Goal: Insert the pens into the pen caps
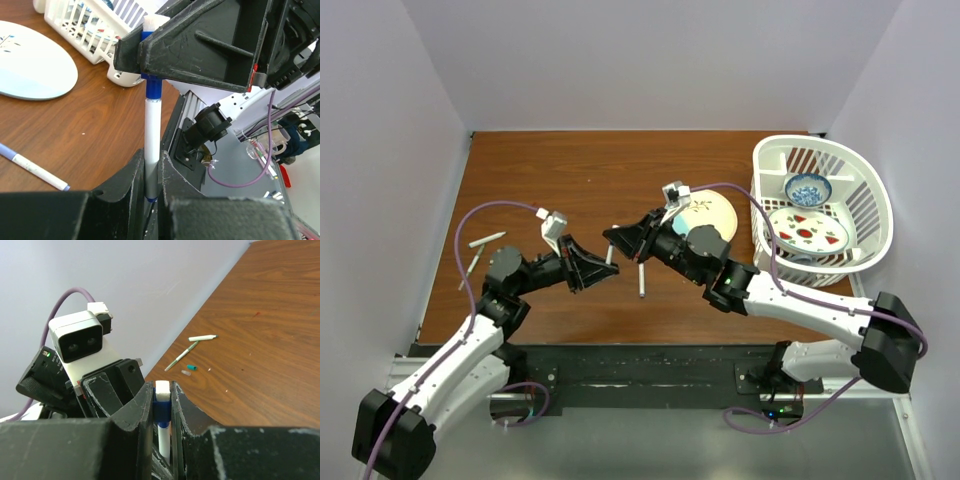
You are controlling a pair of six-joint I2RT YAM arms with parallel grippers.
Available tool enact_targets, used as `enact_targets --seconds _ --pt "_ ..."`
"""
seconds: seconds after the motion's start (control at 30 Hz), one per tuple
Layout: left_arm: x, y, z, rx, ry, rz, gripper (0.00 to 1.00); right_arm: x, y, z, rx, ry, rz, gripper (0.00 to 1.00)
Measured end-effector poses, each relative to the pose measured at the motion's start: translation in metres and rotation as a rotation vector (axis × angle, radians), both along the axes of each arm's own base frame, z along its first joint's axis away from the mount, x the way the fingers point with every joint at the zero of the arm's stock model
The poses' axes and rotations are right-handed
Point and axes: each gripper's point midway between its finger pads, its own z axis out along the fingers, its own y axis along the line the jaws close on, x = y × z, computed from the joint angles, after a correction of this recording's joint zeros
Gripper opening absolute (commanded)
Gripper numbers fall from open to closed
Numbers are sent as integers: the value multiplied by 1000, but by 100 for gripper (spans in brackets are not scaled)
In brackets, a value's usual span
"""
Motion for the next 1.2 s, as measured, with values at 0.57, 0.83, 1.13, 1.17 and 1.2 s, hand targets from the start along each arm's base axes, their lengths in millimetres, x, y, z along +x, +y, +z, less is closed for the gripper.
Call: enact_targets --seconds 0.57,0.83,1.13,1.17,1.2 --pt "17 -2 -13 113 47 33 0 14 -1 -16 25 3 -74 0" --pt "17 -1 -16 154 57 28 0 12 -1 -19 29 3 -91 0" --pt "14 -4 -3 140 15 -10 0 -1 -9 -5 -21 30 -118 50" --pt "20 -3 6 128 -11 15 0 -13 -6 -7 -52 40 -87 55" --pt "25 -1 14 116 -33 38 0 -26 -4 -9 -84 46 -55 63"
